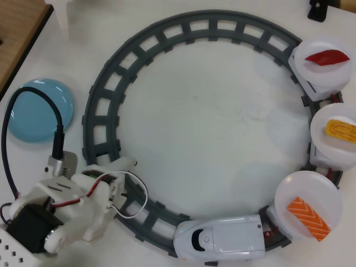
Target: Pick up the sushi from the Shinkansen and put it on the blue dish
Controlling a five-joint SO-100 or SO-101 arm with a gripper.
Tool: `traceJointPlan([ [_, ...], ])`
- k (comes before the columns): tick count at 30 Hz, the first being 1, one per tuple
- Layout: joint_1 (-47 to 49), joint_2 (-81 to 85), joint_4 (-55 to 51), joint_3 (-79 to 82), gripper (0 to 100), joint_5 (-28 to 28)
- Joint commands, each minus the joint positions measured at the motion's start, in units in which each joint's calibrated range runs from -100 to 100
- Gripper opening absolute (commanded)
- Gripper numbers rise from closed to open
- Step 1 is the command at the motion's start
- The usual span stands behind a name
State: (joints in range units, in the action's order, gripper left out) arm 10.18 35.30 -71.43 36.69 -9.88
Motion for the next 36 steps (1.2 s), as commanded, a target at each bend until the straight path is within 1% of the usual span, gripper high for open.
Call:
traceJointPlan([
  [1,-0.05,0.08,0.47,-3.05,25,0.31],
  [36,-0.05,0.74,0.73,-3.14,25,0.62],
])
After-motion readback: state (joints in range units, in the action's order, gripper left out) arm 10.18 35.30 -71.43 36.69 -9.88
